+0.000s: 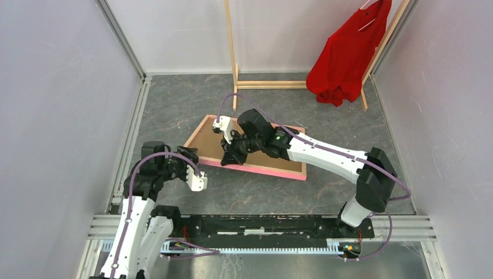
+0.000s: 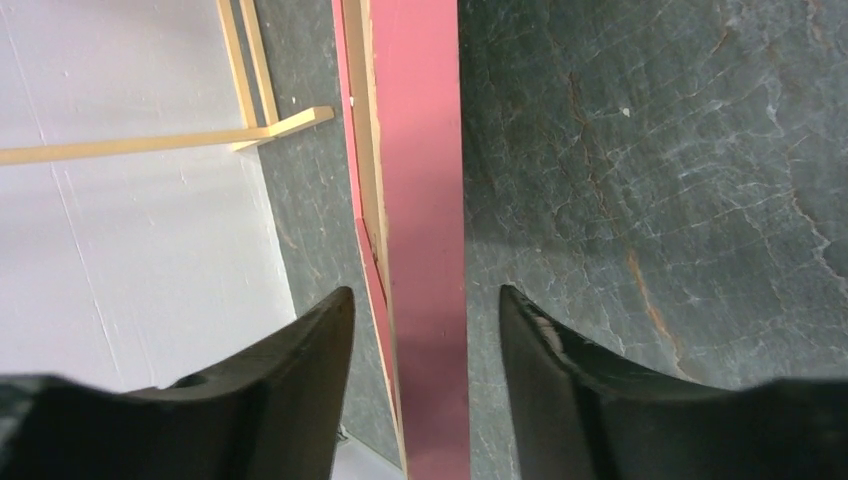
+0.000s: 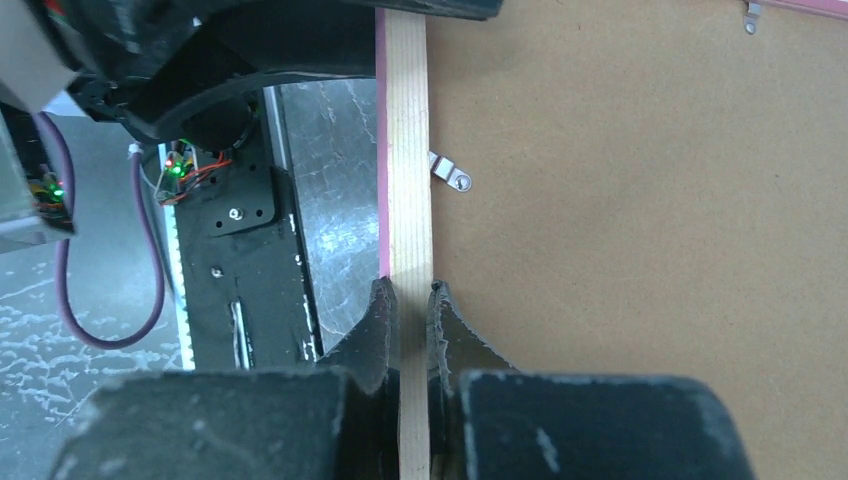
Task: Put the photo into the frame
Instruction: Turn over the photo frame at the center of the board.
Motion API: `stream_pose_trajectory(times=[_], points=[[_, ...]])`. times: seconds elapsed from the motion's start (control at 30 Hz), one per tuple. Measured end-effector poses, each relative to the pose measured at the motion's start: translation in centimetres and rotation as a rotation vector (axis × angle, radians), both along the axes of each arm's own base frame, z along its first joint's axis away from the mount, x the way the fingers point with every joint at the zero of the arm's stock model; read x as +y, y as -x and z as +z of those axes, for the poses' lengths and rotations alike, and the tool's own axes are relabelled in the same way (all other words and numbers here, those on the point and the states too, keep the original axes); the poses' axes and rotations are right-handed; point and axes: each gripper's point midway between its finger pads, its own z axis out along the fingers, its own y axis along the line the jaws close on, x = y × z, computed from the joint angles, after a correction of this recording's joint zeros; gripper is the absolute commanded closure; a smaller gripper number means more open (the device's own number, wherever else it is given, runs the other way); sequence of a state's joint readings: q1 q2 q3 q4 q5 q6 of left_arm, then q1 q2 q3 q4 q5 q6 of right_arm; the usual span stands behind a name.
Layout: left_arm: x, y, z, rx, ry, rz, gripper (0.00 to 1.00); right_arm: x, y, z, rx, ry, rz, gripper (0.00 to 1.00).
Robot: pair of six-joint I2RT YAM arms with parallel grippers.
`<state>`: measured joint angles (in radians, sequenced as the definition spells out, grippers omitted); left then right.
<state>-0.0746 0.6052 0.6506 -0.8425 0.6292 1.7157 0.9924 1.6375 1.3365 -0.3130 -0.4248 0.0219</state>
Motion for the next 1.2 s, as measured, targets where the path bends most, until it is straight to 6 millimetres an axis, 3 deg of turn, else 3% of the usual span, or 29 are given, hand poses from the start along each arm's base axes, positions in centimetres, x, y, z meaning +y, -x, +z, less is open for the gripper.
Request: stream_pose_trajectory(times=[0.07, 0.13, 0.27, 0.37, 0.5, 0.6, 0.7, 0.8, 1.03, 1.2], points=[[0.0, -0.5, -0.2, -0.003, -0.001, -0.001, 0.5, 0.0, 0.0, 0.2, 0.014, -0.007, -0.002, 1.0], [-0.1, -0.9, -0.2, -0.006, -0.001, 0.0, 0.55, -0.1, 0.0, 0.3, 0.026, -0.012, -0.002, 0.89], [-0.1, -1.4, 0.0, -0.019, 0.002, 0.001, 0.63, -0.2, -0.3, 0.7, 0.035, -0.018, -0.004, 0.41], [-0.1, -1.3, -0.3, 0.001, 0.007, 0.009, 0.64, -0.5, -1.3, 2.1, -0.05, -0.035, -0.005, 0.18], [-0.1, -1.5, 0.3, 0.025, 0.015, 0.017, 0.64, -2.1, -1.9, 5.4, -0.207, -0.068, -0.006, 0.14], [-0.1, -1.5, 1.0, 0.047, 0.022, 0.023, 0.64, -4.5, -1.7, 8.1, -0.348, -0.086, 0.002, 0.14], [-0.2, -1.6, 1.7, 0.068, 0.03, 0.028, 0.64, -6.7, -1.3, 9.0, -0.448, -0.065, 0.006, 0.15], [-0.2, -1.7, 2.1, 0.084, 0.036, 0.034, 0.64, -8.0, -1.1, 8.0, -0.504, -0.005, 0.008, 0.16], [-0.3, -1.8, 2.3, 0.106, 0.043, 0.042, 0.64, -9.4, 0.0, 2.2, -0.558, 0.215, 0.064, 0.2], [-0.3, -1.9, 2.6, 0.116, 0.048, 0.047, 0.64, -9.2, 0.0, 1.3, -0.593, 0.264, 0.075, 0.26]])
